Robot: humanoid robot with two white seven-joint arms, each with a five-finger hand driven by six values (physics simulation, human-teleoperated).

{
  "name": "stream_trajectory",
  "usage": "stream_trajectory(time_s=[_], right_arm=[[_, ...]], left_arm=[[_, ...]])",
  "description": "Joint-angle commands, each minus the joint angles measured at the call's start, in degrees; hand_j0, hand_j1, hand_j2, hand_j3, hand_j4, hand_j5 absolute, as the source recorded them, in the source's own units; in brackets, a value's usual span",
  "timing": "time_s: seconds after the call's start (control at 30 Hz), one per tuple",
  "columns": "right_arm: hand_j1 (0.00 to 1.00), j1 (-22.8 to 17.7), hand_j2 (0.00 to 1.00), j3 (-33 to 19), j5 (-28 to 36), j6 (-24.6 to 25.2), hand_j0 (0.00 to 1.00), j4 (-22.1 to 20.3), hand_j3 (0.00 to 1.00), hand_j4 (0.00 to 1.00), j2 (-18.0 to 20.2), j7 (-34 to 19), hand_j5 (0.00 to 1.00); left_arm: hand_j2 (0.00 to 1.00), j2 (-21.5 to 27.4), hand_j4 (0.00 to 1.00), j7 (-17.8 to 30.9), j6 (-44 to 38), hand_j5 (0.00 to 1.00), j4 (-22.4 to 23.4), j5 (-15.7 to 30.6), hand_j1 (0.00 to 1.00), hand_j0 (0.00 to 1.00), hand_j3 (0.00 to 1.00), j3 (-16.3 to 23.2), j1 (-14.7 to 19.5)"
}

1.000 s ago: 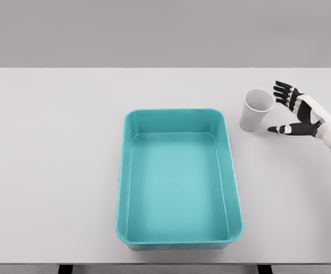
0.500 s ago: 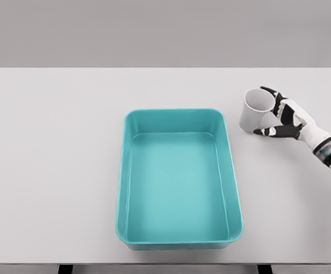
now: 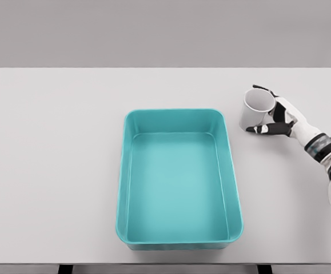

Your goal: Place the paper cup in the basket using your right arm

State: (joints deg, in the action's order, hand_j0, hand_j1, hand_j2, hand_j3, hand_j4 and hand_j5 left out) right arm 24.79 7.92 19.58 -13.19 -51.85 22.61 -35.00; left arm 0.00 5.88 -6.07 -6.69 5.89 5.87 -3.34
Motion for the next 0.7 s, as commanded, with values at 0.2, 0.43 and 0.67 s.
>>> stream_trajectory(time_s=[0.2, 0.43, 0.67], right_arm=[[0.88, 0.1, 0.88, -0.1, -0.2, 0.1, 0.88, 0.2, 0.88, 0.88, -0.6, 0.0, 0.88], [0.61, 0.1, 0.61, -0.2, -0.3, -0.1, 0.61, -0.4, 0.61, 0.61, -0.6, 0.0, 0.61], [0.49, -0.1, 0.49, -0.1, -0.8, -0.3, 0.49, -0.9, 0.49, 0.49, 0.0, 0.0, 0.49]], left_arm=[[1.0, 0.0, 1.0, 0.0, 0.0, 1.0, 0.0, 0.0, 1.0, 1.0, 1.0, 0.0, 0.0], [1.0, 0.0, 1.0, 0.0, 0.0, 1.0, 0.0, 0.0, 1.0, 1.0, 1.0, 0.0, 0.0], [1.0, 0.0, 1.0, 0.0, 0.0, 1.0, 0.0, 0.0, 1.0, 1.0, 1.0, -0.1, 0.0]])
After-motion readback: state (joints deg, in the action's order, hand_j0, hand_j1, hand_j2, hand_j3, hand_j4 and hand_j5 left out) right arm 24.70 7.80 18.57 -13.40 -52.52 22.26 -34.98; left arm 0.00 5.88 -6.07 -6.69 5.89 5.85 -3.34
